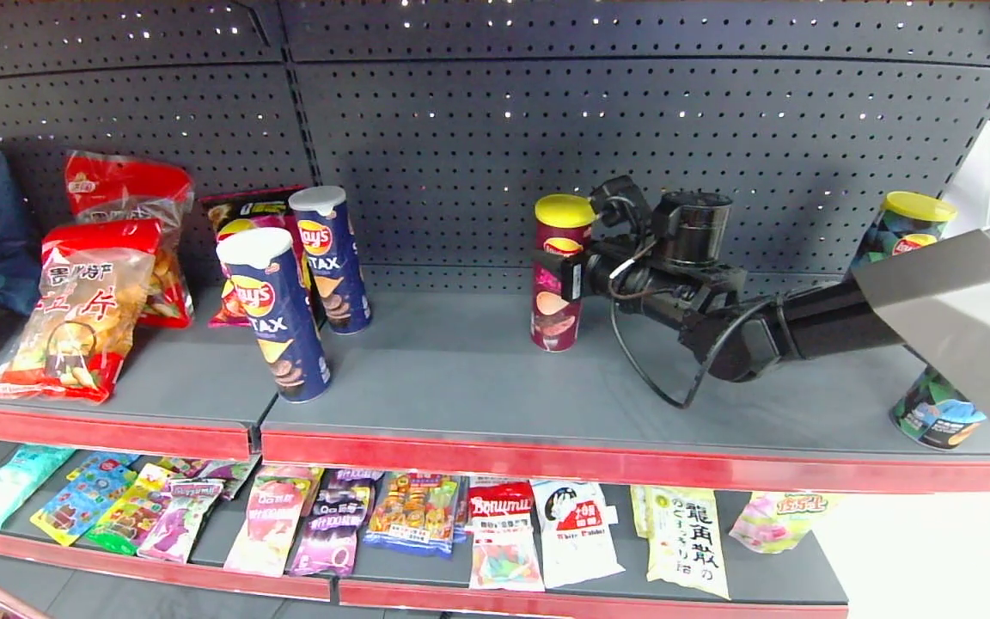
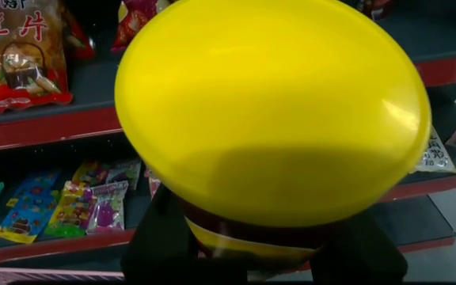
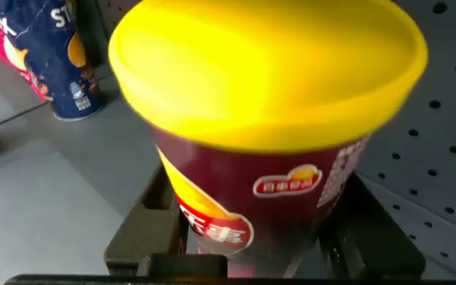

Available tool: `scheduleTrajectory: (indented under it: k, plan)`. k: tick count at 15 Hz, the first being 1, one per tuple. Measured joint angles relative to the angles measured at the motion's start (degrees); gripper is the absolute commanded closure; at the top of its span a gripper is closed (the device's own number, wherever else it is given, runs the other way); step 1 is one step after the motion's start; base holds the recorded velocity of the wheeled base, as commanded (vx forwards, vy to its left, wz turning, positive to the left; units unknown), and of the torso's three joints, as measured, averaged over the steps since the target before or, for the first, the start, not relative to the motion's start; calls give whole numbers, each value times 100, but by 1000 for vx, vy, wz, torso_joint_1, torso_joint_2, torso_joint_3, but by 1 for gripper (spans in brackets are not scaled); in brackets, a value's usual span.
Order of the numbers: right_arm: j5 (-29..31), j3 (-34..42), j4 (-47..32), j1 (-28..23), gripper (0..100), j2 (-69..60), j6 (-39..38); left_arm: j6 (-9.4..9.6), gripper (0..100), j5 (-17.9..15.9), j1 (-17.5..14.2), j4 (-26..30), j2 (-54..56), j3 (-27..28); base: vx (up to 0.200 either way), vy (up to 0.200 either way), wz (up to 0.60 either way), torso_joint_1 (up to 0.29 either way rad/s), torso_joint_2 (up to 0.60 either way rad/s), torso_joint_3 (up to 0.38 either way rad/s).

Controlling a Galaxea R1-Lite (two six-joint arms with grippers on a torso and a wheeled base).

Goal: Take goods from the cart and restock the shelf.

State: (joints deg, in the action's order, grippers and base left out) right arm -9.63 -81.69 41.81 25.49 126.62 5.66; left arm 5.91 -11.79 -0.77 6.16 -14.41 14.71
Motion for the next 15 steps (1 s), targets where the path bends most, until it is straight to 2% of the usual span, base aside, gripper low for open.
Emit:
scheduleTrajectory:
  k: [3, 7, 10, 13, 15]
  plan:
    - [-5, 347, -627, 13, 100, -545, 6, -1, 100, 0, 2, -4, 16, 2, 0, 0, 0, 0, 0, 0]
    - [2, 1104, -846, 11, 100, -1475, 20, -1, 100, 0, 0, -4, 22, 2, 0, 0, 0, 0, 0, 0]
    - [38, 1972, -703, 6, 100, -2026, 20, -1, 100, -4, 2, -4, 55, -5, 0, 0, 0, 0, 0, 0]
    - [145, 2704, -213, 48, 100, -2404, -16, 0, 100, -6, 0, -2, 74, -9, 0, 0, 0, 0, 0, 0]
    - [162, 2990, -110, 121, 100, -2569, -20, 5, 100, -6, 0, -2, 79, -9, 0, 0, 0, 0, 0, 0]
